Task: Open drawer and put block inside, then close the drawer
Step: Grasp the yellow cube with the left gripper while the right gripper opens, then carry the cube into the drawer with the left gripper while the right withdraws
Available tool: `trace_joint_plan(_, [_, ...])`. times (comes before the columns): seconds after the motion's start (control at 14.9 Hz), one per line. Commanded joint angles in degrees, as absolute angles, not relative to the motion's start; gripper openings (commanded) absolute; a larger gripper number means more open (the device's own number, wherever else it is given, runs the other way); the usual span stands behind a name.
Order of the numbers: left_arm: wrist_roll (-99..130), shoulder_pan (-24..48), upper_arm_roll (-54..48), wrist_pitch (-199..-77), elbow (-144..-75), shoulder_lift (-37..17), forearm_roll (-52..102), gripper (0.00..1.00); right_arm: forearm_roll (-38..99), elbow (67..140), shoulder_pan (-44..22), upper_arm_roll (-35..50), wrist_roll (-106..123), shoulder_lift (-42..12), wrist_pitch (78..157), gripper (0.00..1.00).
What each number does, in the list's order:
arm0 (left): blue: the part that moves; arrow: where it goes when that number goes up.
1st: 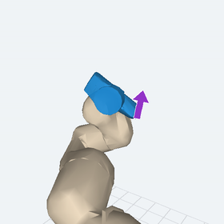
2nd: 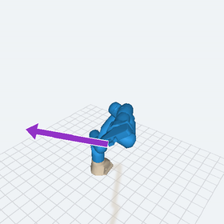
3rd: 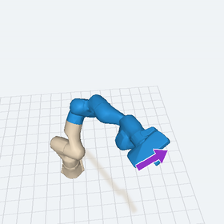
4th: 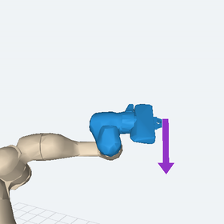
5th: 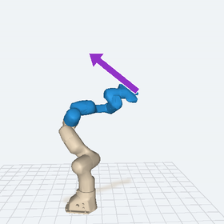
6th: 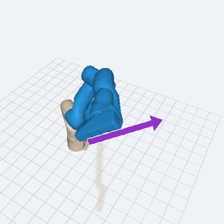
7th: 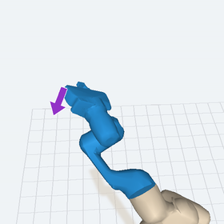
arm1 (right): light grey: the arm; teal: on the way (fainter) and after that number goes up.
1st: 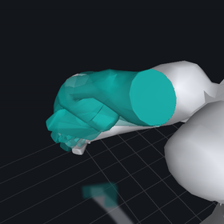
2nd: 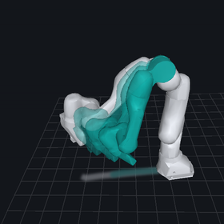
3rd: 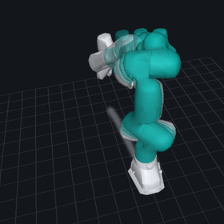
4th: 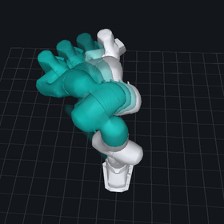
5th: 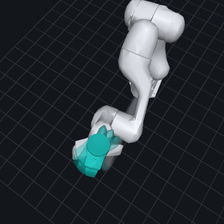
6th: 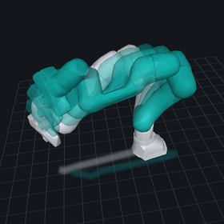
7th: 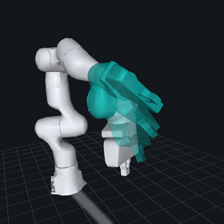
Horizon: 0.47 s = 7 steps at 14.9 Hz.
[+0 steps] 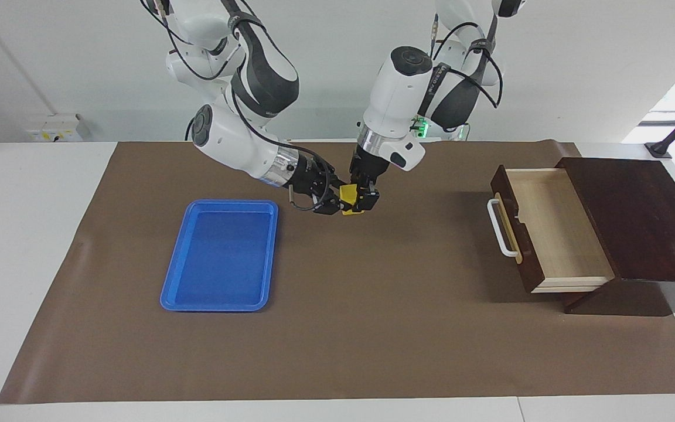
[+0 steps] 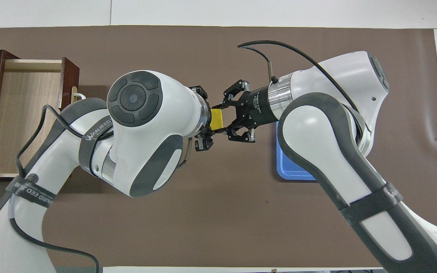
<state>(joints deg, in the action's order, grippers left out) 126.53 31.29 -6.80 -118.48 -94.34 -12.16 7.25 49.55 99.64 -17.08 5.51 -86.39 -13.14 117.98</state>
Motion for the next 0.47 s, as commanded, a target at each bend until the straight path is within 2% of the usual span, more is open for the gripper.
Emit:
trace_joint_plan(0.0, [126.5, 31.5, -6.2, -116.9, -92.9, -12.7, 7.5, 0.00, 52.8, 99.9, -16.1, 5.1, -88.6, -12.5, 118.4, 0.01])
trace_joint_plan(0.07, [125.6, 31.4, -6.2, -116.7, -92.9, -12.6, 7.4, 0.00, 52.7, 99.5, -15.8, 5.0, -89.8, -12.7, 118.4, 0.77])
trace_joint_plan(0.13, [124.6, 31.3, -6.1, -116.0, -92.6, -12.4, 7.6, 0.00, 52.6, 99.2, -15.9, 4.9, -90.7, -12.7, 118.5, 1.00])
trace_joint_plan(0.4, [118.8, 26.5, -5.5, -108.7, -89.9, -10.5, 8.0, 0.00, 52.5, 99.0, -15.7, 4.9, -90.9, -12.7, 118.2, 1.00])
